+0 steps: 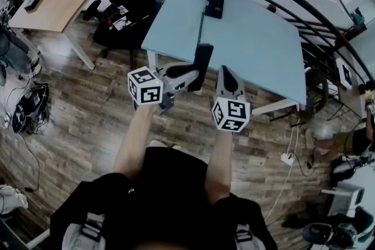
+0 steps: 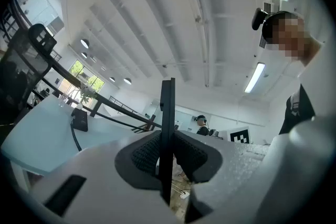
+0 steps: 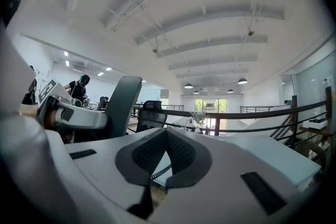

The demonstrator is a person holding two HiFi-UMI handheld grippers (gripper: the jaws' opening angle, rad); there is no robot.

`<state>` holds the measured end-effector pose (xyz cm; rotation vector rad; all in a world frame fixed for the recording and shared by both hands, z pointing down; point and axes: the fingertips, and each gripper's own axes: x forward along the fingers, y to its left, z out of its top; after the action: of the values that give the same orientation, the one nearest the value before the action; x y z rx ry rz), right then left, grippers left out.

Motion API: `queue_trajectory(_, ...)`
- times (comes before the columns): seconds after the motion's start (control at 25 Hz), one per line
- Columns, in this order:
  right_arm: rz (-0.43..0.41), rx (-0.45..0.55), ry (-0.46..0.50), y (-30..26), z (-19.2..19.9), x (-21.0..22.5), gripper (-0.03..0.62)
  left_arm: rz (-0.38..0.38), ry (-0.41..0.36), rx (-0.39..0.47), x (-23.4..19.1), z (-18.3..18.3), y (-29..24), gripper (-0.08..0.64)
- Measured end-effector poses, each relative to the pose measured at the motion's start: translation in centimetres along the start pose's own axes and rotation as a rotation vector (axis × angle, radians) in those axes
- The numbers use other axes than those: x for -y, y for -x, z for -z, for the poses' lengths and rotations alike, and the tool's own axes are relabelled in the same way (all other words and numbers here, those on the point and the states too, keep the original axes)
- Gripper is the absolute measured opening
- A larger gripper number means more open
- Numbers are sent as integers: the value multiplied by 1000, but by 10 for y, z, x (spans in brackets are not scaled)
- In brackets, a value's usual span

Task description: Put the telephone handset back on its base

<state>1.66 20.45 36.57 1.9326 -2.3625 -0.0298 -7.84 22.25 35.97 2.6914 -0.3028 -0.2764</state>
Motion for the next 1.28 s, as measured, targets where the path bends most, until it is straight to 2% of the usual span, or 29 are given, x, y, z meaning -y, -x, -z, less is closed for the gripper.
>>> queue_trajectory(0.32,-28,0,-14,7,2,10,-12,-65,-20,-3,0,5,-11,71)
queue_trajectory(0.72,-24,9,-6,24,1,48,-12,-59,-21,4,10,14,-47,71)
queue_trajectory(0.96,-32,18,-33,33,10,68,-12,-53,-14,3,17,26,-63,71)
queue_trajectory(1.16,-45,-5,-15,35,20,72,-12,-106,11,28,2,27,-58,71)
queue_trajectory(1.28,-30,0,-36,32,19,84,-12,-108,15,39,-2,25,-61,71)
